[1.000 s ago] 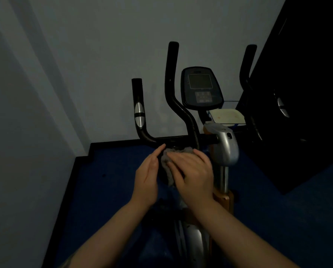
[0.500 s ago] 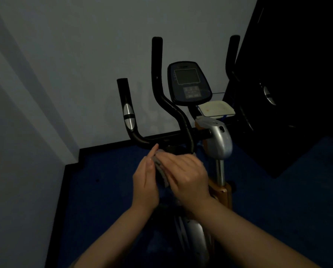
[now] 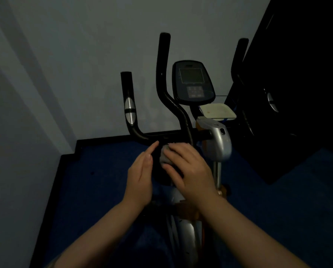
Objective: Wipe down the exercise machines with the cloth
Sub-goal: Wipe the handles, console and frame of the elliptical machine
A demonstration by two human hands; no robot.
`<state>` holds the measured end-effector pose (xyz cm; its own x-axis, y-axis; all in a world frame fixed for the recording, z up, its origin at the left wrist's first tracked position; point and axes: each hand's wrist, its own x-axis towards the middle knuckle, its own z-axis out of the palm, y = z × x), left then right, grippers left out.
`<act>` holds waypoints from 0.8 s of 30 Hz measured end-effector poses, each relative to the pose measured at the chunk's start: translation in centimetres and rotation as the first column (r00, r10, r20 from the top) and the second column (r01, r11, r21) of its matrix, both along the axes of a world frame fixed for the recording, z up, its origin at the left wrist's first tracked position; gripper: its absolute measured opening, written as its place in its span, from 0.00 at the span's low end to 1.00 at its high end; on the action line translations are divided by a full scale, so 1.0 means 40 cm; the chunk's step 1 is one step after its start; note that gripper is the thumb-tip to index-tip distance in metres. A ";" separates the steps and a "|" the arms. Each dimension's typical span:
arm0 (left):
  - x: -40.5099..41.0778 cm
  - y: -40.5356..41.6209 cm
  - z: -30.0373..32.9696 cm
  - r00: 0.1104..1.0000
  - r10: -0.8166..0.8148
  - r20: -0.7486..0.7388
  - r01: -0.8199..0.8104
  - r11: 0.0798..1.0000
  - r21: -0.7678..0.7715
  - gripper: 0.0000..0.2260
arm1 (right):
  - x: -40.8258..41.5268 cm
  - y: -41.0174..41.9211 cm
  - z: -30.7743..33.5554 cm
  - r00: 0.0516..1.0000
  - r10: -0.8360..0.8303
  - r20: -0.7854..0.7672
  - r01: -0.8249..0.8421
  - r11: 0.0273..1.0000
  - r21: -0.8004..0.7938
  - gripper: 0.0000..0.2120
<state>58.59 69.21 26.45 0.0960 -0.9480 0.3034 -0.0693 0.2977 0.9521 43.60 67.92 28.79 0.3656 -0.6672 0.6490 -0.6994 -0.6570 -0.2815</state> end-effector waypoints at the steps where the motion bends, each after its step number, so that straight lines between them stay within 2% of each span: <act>1: -0.005 0.000 0.001 1.000 0.015 0.001 -0.015 1.000 0.002 0.23 | 0.005 -0.014 0.013 1.000 0.003 0.007 -0.003 1.000 0.013 0.15; 4: -0.021 0.005 0.001 0.998 0.062 -0.023 -0.062 0.998 -0.009 0.24 | -0.017 -0.034 0.035 0.999 0.002 0.045 -0.006 0.996 0.093 0.16; 8: -0.024 0.010 0.009 0.997 0.069 -0.030 -0.068 0.998 0.004 0.21 | -0.051 0.005 0.017 0.975 -0.046 0.219 0.026 0.995 0.095 0.14; 10: -0.018 0.009 0.010 0.998 0.053 -0.031 -0.052 0.999 0.011 0.19 | -0.019 -0.009 0.035 0.947 -0.109 0.302 0.062 0.985 0.161 0.12; 13: -0.021 0.013 0.014 0.998 0.067 -0.014 -0.066 0.997 0.036 0.19 | 0.025 -0.046 0.070 0.931 -0.206 0.300 0.110 0.945 0.308 0.09; 15: -0.028 0.022 0.024 0.996 0.086 0.005 -0.086 0.994 0.070 0.18 | 0.014 -0.029 0.062 0.944 -0.187 0.273 0.099 0.946 0.308 0.10; 17: -0.025 0.026 0.045 0.991 0.104 0.087 -0.114 0.986 0.121 0.17 | -0.015 0.015 0.038 0.973 -0.148 0.178 0.101 0.964 0.248 0.14; 19: -0.009 0.018 0.074 0.958 0.120 0.262 -0.162 0.976 0.145 0.15 | -0.031 0.028 0.017 0.991 -0.118 0.069 0.105 0.979 0.175 0.16; 21: -0.004 -0.001 0.105 0.899 0.116 0.423 -0.196 0.969 0.151 0.15 | -0.015 -0.011 0.027 0.990 -0.114 0.082 0.095 0.974 0.203 0.16; 24: -0.033 -0.027 0.135 0.818 0.122 0.563 -0.223 0.968 0.115 0.12 | 0.005 -0.040 0.032 0.971 -0.090 0.220 0.018 0.950 0.311 0.16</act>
<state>57.27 68.13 31.85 0.1293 -0.9726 0.1932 -0.6282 0.0704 0.7748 43.78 66.30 30.08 0.1893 -0.8608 0.4725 -0.6244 -0.4769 -0.6186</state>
